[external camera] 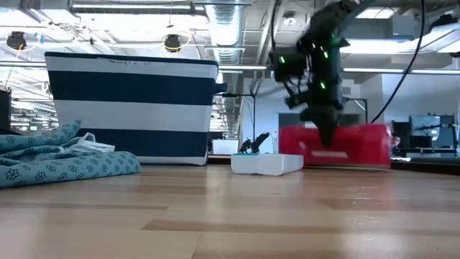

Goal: Pick & place medical supplies in basket/bin
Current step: Put the red first aid kit into the blue bin

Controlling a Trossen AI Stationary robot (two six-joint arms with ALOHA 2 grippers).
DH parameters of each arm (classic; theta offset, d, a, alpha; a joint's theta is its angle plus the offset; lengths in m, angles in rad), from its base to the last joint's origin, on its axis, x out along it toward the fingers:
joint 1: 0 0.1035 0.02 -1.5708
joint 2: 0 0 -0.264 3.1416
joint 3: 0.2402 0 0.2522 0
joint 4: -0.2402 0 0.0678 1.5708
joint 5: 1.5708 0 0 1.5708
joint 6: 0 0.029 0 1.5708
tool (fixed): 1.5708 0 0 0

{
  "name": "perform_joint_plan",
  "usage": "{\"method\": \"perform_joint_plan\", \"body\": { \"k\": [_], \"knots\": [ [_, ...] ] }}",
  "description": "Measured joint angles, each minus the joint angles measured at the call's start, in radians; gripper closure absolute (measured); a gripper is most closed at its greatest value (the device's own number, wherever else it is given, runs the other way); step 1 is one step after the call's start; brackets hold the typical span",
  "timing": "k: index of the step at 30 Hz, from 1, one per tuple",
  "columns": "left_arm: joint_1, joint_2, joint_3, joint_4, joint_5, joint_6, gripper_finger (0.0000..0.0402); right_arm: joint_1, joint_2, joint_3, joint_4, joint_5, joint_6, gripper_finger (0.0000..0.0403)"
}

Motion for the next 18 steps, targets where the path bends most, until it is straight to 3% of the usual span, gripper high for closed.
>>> {"method": "perform_joint_plan", "body": {
  "k": [4,8,13,15,18],
  "knots": [
    [0.0,0.0,0.0,0.0,0.001,0.0,0.0272,0.078,0.0,0.149,-0.111,0.036,-0.022,0.0358],
    [0.0,0.0,0.0,0.0,0.001,-0.001,0.0272,0.147,0.0,0.341,-0.198,0.183,-0.075,0.0358],
    [0.0,0.0,0.0,0.0,0.001,-0.015,0.0272,0.194,-0.001,0.566,-0.291,0.275,-0.089,0.0358],
    [0.0,0.0,0.0,0.0,0.001,-0.019,0.0272,0.2,-0.001,0.658,-0.267,0.322,-0.131,0.0357],
    [0.0,0.0,0.0,0.0,0.001,-0.019,0.0272,0.195,-0.005,0.76,-0.088,0.336,-0.254,0.0356]
  ]
}}
